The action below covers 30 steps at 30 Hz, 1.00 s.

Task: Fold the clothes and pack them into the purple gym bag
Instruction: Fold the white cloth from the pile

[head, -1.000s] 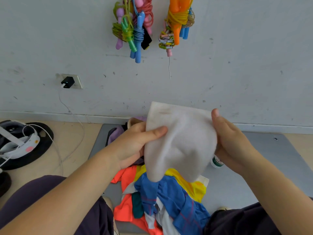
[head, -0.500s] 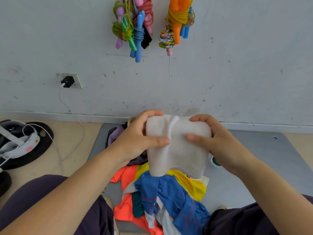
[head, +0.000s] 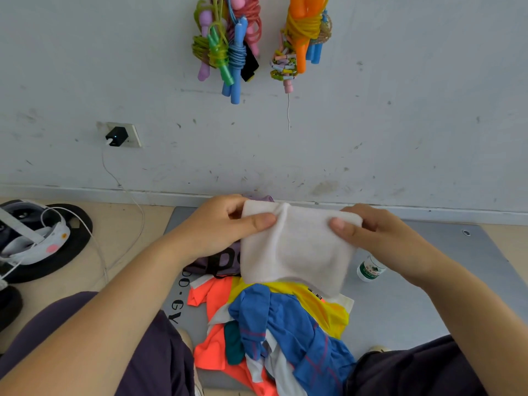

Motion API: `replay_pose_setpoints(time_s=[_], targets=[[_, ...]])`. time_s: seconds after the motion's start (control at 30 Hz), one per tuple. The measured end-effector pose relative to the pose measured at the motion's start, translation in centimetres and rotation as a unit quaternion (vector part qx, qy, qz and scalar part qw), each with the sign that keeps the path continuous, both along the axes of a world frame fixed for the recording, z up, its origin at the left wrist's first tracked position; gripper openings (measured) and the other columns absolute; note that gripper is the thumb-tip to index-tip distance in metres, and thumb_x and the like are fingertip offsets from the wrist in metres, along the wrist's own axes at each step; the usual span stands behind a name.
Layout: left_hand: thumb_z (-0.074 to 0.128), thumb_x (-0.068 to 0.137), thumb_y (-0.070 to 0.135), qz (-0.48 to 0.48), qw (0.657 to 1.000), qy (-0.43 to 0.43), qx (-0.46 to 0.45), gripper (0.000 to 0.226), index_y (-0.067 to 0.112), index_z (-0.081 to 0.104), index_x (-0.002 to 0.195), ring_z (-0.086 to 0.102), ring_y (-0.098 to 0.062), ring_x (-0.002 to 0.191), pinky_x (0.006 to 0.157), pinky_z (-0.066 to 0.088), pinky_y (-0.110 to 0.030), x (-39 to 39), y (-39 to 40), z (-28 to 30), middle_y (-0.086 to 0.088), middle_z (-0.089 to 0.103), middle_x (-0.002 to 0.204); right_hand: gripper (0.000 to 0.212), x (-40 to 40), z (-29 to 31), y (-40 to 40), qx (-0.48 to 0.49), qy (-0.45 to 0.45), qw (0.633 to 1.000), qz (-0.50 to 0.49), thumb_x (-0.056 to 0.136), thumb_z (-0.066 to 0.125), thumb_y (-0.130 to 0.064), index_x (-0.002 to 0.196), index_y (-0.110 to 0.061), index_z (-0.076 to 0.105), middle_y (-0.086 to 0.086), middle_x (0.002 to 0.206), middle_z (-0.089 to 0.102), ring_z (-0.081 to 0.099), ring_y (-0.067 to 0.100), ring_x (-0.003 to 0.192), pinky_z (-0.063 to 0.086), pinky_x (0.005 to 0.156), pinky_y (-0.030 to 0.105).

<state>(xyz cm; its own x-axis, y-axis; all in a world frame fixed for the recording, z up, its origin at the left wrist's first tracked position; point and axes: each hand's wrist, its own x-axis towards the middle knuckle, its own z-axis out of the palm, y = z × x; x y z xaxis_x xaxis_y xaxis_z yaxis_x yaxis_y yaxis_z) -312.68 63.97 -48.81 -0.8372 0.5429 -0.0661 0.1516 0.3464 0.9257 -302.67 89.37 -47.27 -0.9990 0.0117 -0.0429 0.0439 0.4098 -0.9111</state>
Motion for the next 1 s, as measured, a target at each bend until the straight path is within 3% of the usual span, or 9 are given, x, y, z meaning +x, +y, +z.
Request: replay_pose_setpoints(time_s=[0.13,0.23,0.4,0.5,0.63,0.7,0.8,0.9,1.0], targets=[[0.057,0.083,0.059,-0.061,0.989,-0.112,0.07,0.037,0.034,0.072,0.106,0.07,-0.008,0.096,0.072,0.055,-0.022,0.4,0.3,-0.2,0.007,0.075,0.105,0.044,0.3,0.1,-0.2,-0.115,-0.067,0.991,0.021,0.08,0.053,-0.058,0.089,-0.021,0.074,-0.002,0.089,0.075,0.071,0.012,0.082,0.053,0.065,0.02],[0.056,0.088,0.06,-0.015,0.996,-0.074,0.043,0.038,0.028,0.073,0.102,0.071,-0.013,0.096,0.08,0.054,-0.028,0.2,0.6,-0.4,0.004,0.075,0.102,0.047,0.3,0.2,-0.4,-0.133,-0.068,0.989,0.004,0.078,0.053,-0.061,0.092,-0.023,0.076,0.004,0.092,0.076,0.073,0.018,0.083,0.055,0.061,0.021],[0.066,0.089,0.034,0.148,0.987,0.048,0.036,0.012,0.023,0.07,0.086,0.062,-0.008,0.063,0.057,0.051,-0.025,0.3,1.8,-1.3,0.007,0.069,0.072,0.041,-0.4,-1.5,-0.8,0.048,0.028,0.983,-0.176,0.087,0.061,-0.053,0.081,-0.012,0.062,0.003,0.07,0.063,0.057,0.024,0.066,0.049,0.062,0.032],[0.066,0.091,0.034,0.058,0.99,-0.08,0.103,0.019,0.018,0.072,0.097,0.069,-0.014,0.067,0.054,0.055,-0.023,1.7,3.5,-1.8,-0.002,0.074,0.081,0.031,-0.3,-2.1,-2.4,0.134,0.107,0.965,-0.197,0.081,0.069,-0.045,0.071,-0.021,0.051,-0.007,0.061,0.048,0.043,0.007,0.054,0.035,0.05,0.017],[0.073,0.073,0.05,0.037,0.947,-0.249,0.202,0.046,0.02,0.068,0.107,0.074,-0.019,0.088,0.064,0.058,-0.029,3.0,4.6,-2.4,-0.005,0.076,0.098,0.033,0.4,-3.0,-5.0,0.169,0.177,0.97,-0.004,0.073,0.083,-0.032,0.09,-0.014,0.061,-0.003,0.091,0.057,0.053,0.011,0.082,0.044,0.07,0.021],[0.074,0.073,0.044,0.101,0.928,-0.267,0.239,0.05,0.017,0.066,0.115,0.073,-0.022,0.092,0.069,0.059,-0.034,2.6,4.4,-2.6,-0.006,0.076,0.101,0.026,0.5,-3.0,-5.3,0.136,0.176,0.972,0.075,0.074,0.083,-0.028,0.087,-0.015,0.065,-0.005,0.098,0.061,0.056,0.011,0.092,0.042,0.08,0.017],[0.078,0.071,0.033,0.135,0.926,-0.245,0.254,0.056,0.019,0.06,0.122,0.072,-0.025,0.097,0.083,0.059,-0.043,2.1,4.2,-3.0,-0.006,0.075,0.106,0.015,0.2,-2.5,-4.8,0.072,0.154,0.985,-0.032,0.08,0.078,-0.024,0.087,-0.022,0.065,-0.009,0.09,0.065,0.06,0.008,0.084,0.047,0.073,0.017],[0.08,0.069,0.03,0.079,0.941,-0.206,0.256,0.052,0.024,0.061,0.117,0.071,-0.022,0.101,0.081,0.059,-0.039,2.5,4.4,-3.1,-0.002,0.074,0.108,0.028,-0.7,-2.1,-3.8,-0.011,0.049,0.984,-0.168,0.081,0.076,-0.029,0.101,-0.018,0.06,0.001,0.093,0.067,0.064,0.014,0.084,0.053,0.074,0.023],[0.081,0.068,0.031,0.055,0.956,-0.163,0.239,0.047,0.029,0.06,0.109,0.072,-0.017,0.099,0.077,0.059,-0.033,2.9,4.7,-3.2,0.007,0.075,0.103,0.046,-0.7,-2.0,-3.0,-0.157,-0.051,0.979,-0.117,0.075,0.075,-0.042,0.107,-0.011,0.065,0.008,0.097,0.074,0.071,0.027,0.09,0.059,0.08,0.037]])
